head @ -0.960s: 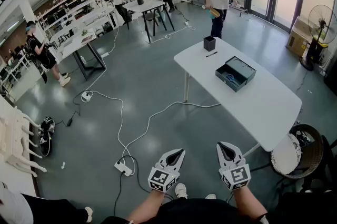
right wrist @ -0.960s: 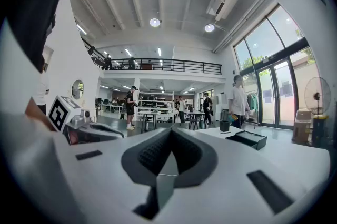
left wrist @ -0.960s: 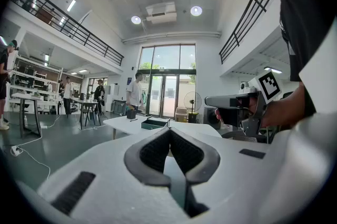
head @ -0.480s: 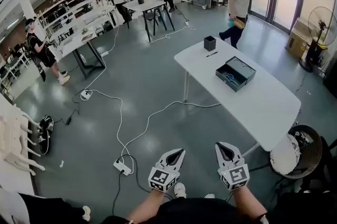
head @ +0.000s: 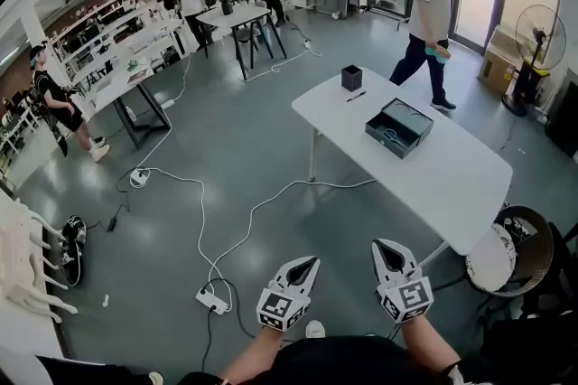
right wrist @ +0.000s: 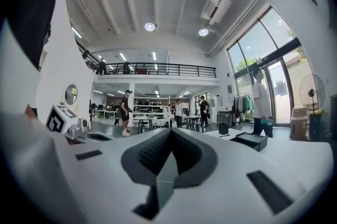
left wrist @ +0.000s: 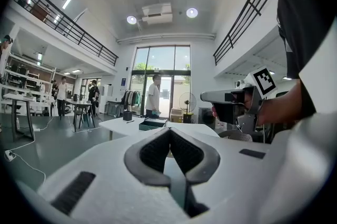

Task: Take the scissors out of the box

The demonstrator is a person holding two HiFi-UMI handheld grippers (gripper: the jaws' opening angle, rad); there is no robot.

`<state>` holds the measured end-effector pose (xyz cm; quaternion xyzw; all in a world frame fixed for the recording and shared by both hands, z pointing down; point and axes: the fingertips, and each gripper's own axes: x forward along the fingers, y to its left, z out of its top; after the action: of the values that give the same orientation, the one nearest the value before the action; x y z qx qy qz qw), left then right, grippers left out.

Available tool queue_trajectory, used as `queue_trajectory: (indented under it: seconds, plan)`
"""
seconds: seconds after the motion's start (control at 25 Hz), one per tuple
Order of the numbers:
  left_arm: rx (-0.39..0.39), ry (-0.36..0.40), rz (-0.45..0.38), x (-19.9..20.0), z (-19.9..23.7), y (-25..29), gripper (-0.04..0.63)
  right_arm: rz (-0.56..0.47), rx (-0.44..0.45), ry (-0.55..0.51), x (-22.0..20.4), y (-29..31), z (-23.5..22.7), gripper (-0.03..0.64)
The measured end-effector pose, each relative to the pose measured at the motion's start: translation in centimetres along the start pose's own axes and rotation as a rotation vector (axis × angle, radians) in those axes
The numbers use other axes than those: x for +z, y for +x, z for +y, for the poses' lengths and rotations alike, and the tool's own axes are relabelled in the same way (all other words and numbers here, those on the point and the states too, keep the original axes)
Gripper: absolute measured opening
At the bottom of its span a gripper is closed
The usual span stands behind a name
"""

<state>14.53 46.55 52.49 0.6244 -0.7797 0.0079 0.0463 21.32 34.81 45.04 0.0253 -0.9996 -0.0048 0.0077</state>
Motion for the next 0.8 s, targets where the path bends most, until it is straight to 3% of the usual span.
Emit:
queue_trajectory:
  seconds: [0.44,0.8]
  plan:
    - [-0.098,0.034,0.026,-0.2,2.8,0.5,0.012,0.019,-0.082,-0.025,0.2,1.2,0.5,0.005]
    - [-0.095,0.029,0.043,-0.1,6.0,5.3,0.012,0.014,-0.095,0.000,-1.0,5.8,-3.3,0.005]
